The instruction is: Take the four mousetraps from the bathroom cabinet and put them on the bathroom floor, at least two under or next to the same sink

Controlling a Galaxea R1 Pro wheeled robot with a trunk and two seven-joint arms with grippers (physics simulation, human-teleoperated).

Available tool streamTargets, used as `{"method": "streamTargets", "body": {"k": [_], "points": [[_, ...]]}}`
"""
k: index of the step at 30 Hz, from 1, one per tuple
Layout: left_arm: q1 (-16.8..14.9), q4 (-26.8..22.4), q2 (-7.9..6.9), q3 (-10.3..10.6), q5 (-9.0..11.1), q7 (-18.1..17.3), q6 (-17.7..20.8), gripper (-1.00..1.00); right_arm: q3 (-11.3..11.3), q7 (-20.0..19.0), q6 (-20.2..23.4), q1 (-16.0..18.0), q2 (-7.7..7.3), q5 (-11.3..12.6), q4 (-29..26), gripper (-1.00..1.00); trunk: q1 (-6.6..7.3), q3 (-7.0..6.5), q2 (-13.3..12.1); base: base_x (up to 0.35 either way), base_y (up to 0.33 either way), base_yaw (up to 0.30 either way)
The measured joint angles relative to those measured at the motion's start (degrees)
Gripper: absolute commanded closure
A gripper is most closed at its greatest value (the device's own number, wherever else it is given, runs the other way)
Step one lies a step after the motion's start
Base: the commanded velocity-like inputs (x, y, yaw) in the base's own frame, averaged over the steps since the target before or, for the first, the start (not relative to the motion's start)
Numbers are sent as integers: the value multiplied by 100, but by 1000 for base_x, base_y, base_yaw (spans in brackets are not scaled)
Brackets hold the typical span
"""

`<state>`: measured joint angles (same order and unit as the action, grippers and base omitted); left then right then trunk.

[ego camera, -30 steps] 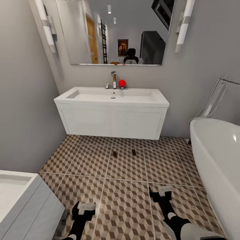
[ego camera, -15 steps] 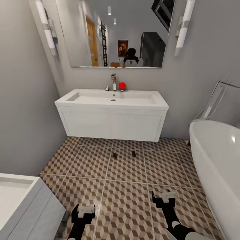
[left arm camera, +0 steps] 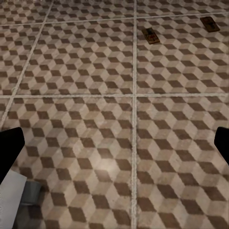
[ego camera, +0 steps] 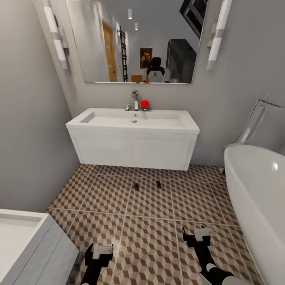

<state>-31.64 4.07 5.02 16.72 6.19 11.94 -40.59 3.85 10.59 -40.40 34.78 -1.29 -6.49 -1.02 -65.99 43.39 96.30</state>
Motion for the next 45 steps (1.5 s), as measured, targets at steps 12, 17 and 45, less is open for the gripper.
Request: {"method": "streamTargets", "body": {"k": [12, 17, 45], "points": [[4, 8, -4, -5, 2, 0, 14, -100, 0, -2, -1, -3, -74, 9, 0, -100, 264, -215, -481, 0, 0, 0], [8, 8, -5, -8, 1, 0, 18, -100, 2, 2, 5, -5, -63, 9, 0, -100, 373, -305, -682, 0, 0, 0], [9, -8, 4, -6, 0, 0, 29, -100, 1, 71, 29, -11, -55, 11, 8, -100, 989, -808, -1805, 0, 0, 0]]}}
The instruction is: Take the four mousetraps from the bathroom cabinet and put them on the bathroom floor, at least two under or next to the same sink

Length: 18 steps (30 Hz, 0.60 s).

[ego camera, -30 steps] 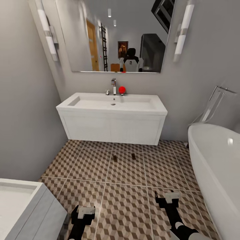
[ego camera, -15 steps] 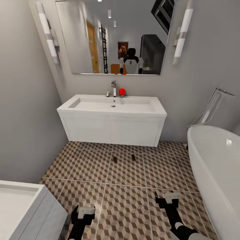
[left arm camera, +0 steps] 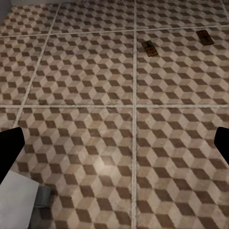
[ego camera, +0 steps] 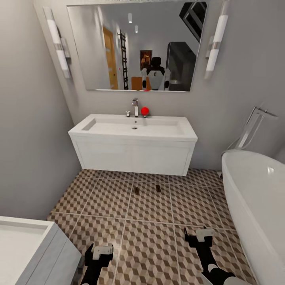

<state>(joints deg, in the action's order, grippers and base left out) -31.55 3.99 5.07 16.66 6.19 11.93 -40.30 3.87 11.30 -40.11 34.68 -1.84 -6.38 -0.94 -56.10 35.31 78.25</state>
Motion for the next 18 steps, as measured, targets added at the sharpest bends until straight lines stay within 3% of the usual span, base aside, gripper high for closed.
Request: {"method": "streamTargets", "body": {"k": [18], "points": [[0, -1, 17, -2, 0, 0, -13, -100, 0, 1, 5, 0, -4, 7, 0, -100, 396, -323, -722, 0, 0, 0]]}}
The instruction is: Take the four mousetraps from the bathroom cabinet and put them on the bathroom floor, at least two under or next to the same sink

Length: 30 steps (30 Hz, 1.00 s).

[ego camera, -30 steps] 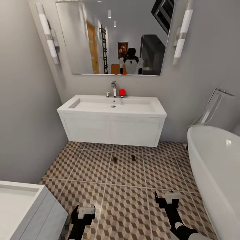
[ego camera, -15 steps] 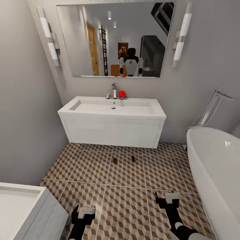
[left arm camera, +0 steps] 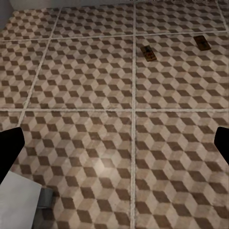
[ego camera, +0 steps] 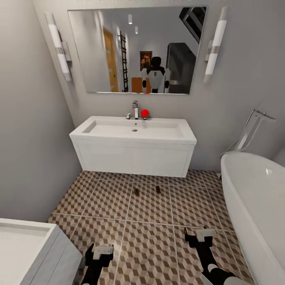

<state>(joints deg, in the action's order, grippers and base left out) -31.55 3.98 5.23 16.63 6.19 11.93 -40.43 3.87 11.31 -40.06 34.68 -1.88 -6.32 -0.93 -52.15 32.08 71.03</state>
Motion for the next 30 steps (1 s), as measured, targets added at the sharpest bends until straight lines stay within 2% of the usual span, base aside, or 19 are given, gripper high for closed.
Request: {"method": "streamTargets", "body": {"k": [30], "points": [[0, 5, 18, 2, 0, 0, 5, -100, 0, 4, -2, 0, -5, -4, 0, -100, 659, -539, -1204, 0, 0, 0]]}}
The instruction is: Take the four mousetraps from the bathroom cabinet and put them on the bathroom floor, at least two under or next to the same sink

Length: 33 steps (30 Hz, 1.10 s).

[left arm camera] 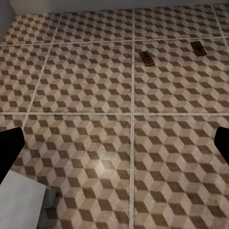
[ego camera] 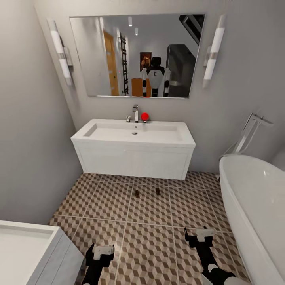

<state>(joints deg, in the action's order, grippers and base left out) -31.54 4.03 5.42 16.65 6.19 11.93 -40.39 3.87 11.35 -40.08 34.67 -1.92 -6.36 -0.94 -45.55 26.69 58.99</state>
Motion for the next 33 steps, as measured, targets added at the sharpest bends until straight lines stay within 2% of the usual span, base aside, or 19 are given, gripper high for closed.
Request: {"method": "streamTargets", "body": {"k": [33], "points": [[0, 3, 32, -2, 0, -1, 9, -100, 0, 6, 3, -181, 10, 6, 0, -100, 725, -593, -1325, 0, 0, 0]]}}
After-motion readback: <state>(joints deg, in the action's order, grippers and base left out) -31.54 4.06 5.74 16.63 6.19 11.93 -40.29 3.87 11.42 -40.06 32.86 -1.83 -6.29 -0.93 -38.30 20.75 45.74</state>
